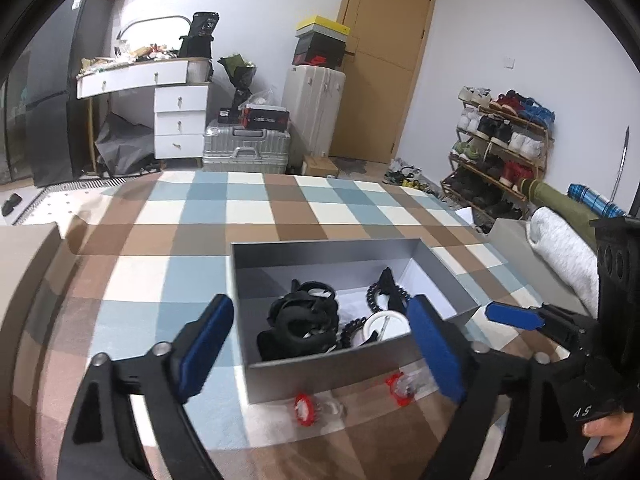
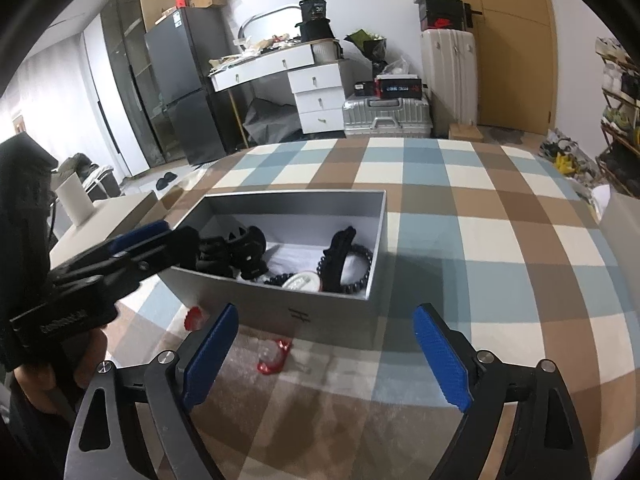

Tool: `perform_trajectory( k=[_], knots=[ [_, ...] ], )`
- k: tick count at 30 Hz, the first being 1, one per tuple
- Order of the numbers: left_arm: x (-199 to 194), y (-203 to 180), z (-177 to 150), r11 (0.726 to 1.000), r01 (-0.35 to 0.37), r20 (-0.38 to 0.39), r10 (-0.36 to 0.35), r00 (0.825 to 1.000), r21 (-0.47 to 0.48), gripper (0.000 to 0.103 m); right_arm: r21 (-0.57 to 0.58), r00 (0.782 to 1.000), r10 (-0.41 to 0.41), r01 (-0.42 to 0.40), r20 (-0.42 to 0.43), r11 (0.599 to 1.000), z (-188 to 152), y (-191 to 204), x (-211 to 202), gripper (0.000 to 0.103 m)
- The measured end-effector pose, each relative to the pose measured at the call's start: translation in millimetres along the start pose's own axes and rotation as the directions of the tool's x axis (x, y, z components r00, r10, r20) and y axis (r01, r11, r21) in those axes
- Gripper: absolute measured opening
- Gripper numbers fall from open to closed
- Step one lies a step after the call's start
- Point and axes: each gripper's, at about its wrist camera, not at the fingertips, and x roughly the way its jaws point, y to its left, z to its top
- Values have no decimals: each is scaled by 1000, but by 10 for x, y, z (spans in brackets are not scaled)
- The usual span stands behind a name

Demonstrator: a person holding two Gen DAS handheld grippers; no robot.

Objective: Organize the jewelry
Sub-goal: 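Move both tools back toward the red items beside the box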

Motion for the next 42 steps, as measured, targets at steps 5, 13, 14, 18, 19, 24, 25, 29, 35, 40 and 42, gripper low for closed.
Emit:
perform_trajectory(
  k=[5,13,14,18,19,24,25,29,35,40,42],
  knots=[
    [-71,35,-79,999,-31,-8,31,999,4,100,-3,1000,-4,4,-15,1000,-48,-9,-26,91],
    [-157,163,-187,998,-62,-13,61,998,-25,102,-3,999,9,-10,-41,1000,-85,9,-25,93],
    [-152,169,-196,998,-66,-17,65,998,-25,102,-4,999,12,-12,-45,1000,-87,14,-17,93],
    [-104,144,-208,997,-74,-46,73,996,-12,102,-10,998,3,-4,-70,1000,-108,68,32,93],
    [-89,127,-212,996,-84,-52,83,995,0,102,-13,997,0,-1,-76,1000,-116,83,44,93],
    [-46,86,-257,992,-115,-80,118,990,44,102,-56,994,-4,-3,-111,998,-180,200,126,92],
    [-42,92,-258,992,-115,-85,118,989,43,102,-64,993,-4,-3,-119,998,-189,218,141,92],
    [-60,156,-269,993,-121,-90,122,988,14,102,-90,990,16,-29,-140,996,-218,299,192,84],
    [-71,198,-279,992,-127,-99,125,987,-13,102,-112,984,50,-70,-173,991,-237,385,278,63],
    [-76,198,-288,991,-130,-102,128,987,-16,102,-121,980,68,-92,-189,988,-233,440,335,57],
    [-88,200,-293,991,-131,-100,128,987,-19,101,-123,979,69,-93,-190,988,-237,457,343,56]
  ],
)
